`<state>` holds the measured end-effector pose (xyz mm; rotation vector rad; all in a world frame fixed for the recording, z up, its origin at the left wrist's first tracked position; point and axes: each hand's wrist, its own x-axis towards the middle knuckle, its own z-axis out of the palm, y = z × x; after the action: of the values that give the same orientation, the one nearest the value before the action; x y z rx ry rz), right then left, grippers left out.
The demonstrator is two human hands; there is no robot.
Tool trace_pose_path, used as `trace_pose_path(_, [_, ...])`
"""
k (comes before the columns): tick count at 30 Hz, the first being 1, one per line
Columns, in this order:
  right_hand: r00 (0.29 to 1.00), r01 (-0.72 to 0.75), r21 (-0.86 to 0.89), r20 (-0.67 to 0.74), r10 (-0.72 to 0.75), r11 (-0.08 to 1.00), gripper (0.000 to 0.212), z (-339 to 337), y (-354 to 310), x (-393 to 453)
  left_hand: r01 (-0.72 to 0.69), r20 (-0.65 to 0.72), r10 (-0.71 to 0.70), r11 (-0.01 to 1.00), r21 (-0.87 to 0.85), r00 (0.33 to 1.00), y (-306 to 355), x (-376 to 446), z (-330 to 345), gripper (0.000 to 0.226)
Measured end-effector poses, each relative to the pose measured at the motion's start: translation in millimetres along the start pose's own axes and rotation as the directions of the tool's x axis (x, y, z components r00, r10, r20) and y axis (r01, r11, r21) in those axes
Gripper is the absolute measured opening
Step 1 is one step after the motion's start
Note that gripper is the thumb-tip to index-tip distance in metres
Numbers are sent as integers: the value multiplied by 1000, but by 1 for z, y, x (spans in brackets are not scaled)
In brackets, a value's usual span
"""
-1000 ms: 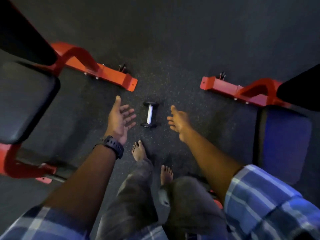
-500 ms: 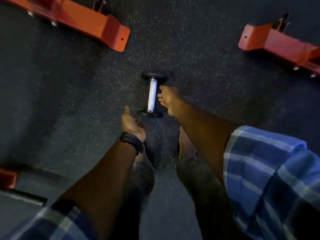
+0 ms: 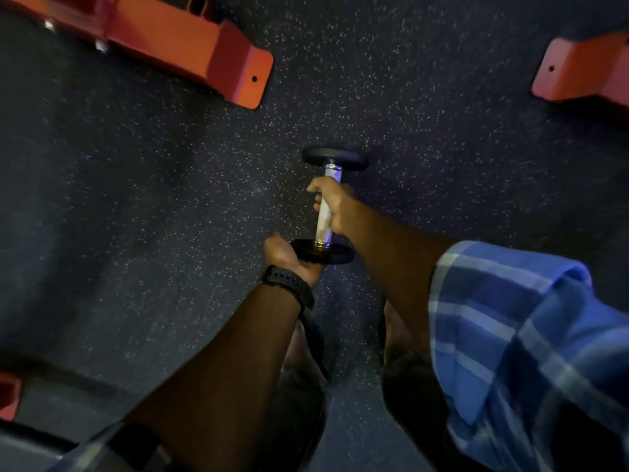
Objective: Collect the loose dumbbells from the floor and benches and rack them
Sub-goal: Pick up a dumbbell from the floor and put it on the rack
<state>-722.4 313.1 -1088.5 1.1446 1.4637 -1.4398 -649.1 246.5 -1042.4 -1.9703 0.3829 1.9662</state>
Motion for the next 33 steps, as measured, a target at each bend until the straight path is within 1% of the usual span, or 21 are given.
trace_pose_path(3, [996, 72, 69, -54, -69, 995, 10, -7, -40, -39, -43, 30, 42, 999, 9, 999, 2, -49, 26, 61])
trace_pose_path(7, [973, 219, 122, -101, -207, 968, 26, -17, -135, -126, -133, 114, 133, 991, -13, 985, 10, -156, 83, 63])
trace_pose_path(10, [922, 382, 158, -139, -362, 911, 28, -26, -233, -228, -131, 282, 129, 991, -9, 951, 21, -274, 133, 66])
trace_pose_path(12, [864, 497, 129, -163, -477, 858, 26, -29, -294, -306, -160, 383, 152, 987, -11, 911, 28, -360, 164, 67])
trace_pose_path(15, [747, 663, 110, -168, -643, 741, 21, -33, -378, -453, -229, 540, 162, 972, 60, 826, 42, -511, 195, 72])
trace_pose_path(17, [650, 759, 102, -170, -740, 643, 22, -32, -422, -550, -301, 603, 181, 948, 103, 777, 51, -604, 207, 69])
trace_pose_path(18, [593, 805, 84, -165, -788, 588, 23, -32, -442, -606, -355, 643, 203, 928, 115, 739, 55, -652, 210, 65])
trace_pose_path(21, [437, 900, 59, -131, -890, 433, 21, -34, -482, -760, -508, 732, 289, 856, 90, 617, 61, -784, 205, 53])
trace_pose_path(23, [326, 945, 81, -119, -938, 318, 21, -34, -494, -846, -560, 776, 317, 827, 56, 545, 62, -856, 195, 53])
trace_pose_path(24, [284, 958, 83, -110, -953, 275, 21, -34, -496, -883, -579, 803, 315, 814, 46, 506, 61, -889, 188, 54])
trace_pose_path(25, [239, 969, 83, -98, -966, 232, 20, -35, -498, -916, -601, 826, 312, 798, 40, 470, 60, -920, 179, 55])
trace_pose_path(28, [111, 989, 101, -45, -993, 106, 18, -33, -498, -992, -629, 845, 335, 778, 2, 416, 56, -991, 155, 58])
trace_pose_path(31, [24, 992, 123, 11, -1000, 25, 16, -21, -495, -1037, -670, 854, 390, 739, -67, 344, 54, -1034, 125, 56])
trace_pose_path(33, [-15, 988, 152, 68, -998, -4, 16, -10, -489, -1053, -685, 849, 427, 720, -111, 312, 55, -1048, 107, 55])
